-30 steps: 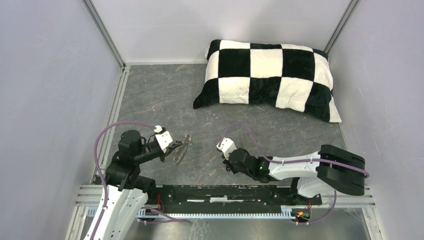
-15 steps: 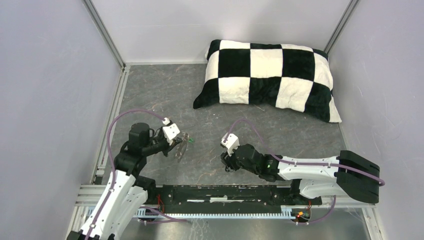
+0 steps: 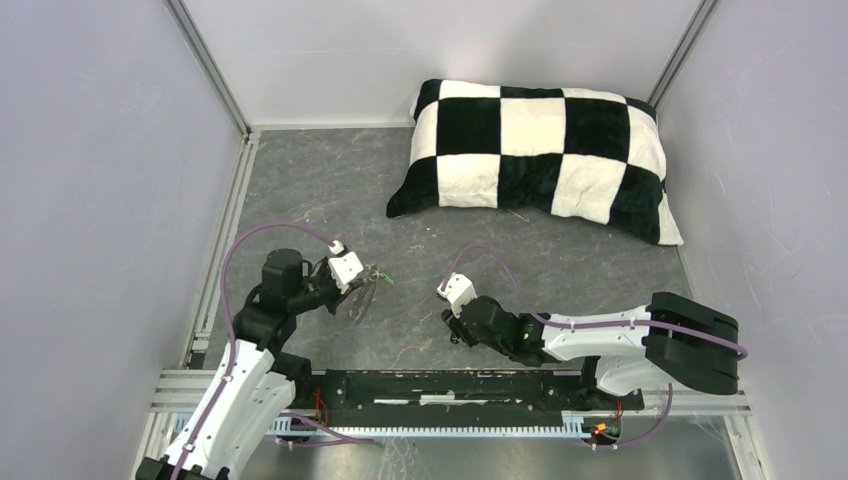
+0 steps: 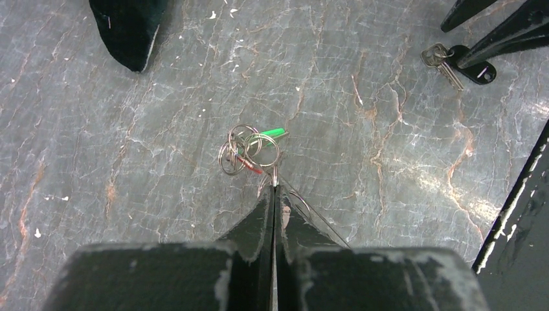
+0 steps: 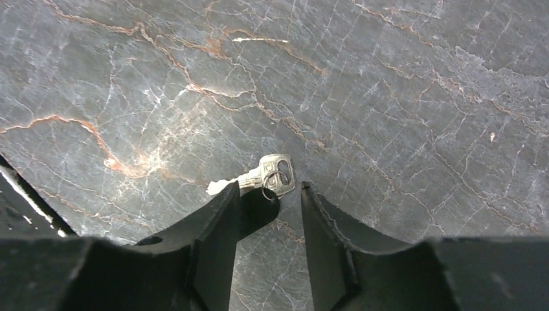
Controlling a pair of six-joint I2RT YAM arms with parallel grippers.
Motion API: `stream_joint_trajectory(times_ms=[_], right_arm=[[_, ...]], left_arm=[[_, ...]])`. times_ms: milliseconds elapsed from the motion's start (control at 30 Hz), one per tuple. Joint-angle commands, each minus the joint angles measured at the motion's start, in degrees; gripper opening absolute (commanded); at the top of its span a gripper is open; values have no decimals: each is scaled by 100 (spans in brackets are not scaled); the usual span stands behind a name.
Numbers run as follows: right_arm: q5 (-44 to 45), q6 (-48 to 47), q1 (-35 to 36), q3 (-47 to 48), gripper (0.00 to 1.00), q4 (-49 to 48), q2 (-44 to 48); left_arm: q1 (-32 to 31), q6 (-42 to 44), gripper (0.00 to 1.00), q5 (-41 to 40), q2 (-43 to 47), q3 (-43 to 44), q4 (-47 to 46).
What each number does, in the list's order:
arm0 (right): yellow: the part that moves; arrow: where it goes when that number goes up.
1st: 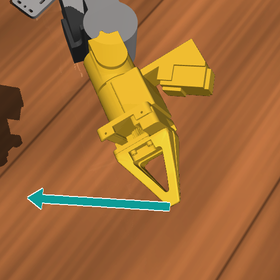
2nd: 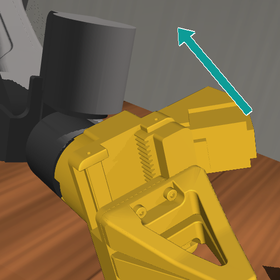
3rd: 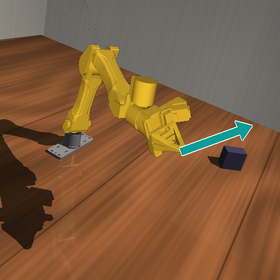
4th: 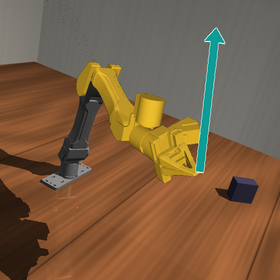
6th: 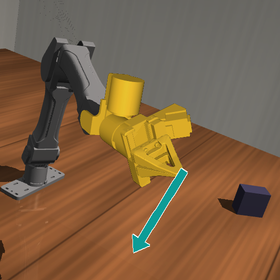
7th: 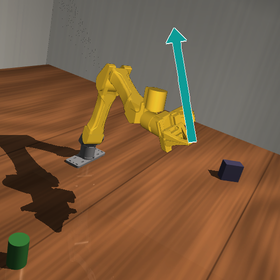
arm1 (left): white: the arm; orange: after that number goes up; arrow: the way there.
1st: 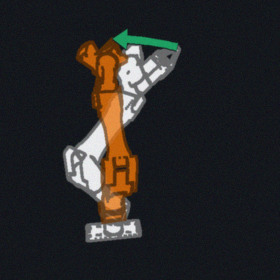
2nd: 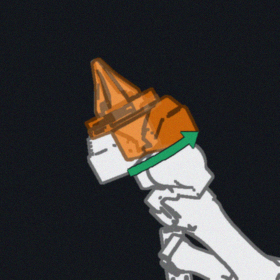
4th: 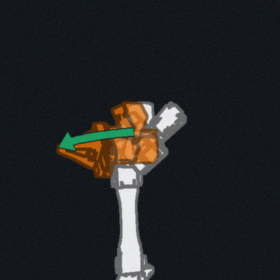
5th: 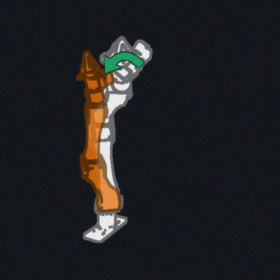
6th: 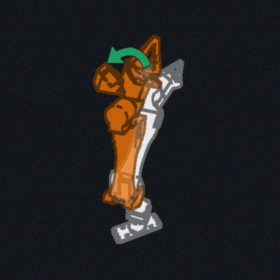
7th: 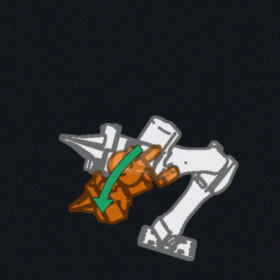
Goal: Put the keys on the keyring
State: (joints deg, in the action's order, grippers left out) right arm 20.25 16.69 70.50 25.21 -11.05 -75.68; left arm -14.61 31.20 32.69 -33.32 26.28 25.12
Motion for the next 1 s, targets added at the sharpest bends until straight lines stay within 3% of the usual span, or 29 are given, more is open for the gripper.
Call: stream_joint_trajectory(times_ms=[0,333,767,967], right_arm=[[171,-20,25,-38,44,-270,-91],[-79,2,27,-62,38,-342,-283],[-137,165,-213,-356,2,-562,19],[-589,-6,-310,-553,0,-915,364]], left_arm=[[2,608,2,300,-121,-70,37],[2,1365,2,882,-1351,65,269],[-74,1610,2,1561,-2083,34,82],[-184,1318,2,1631,-2491,-18,-372]])
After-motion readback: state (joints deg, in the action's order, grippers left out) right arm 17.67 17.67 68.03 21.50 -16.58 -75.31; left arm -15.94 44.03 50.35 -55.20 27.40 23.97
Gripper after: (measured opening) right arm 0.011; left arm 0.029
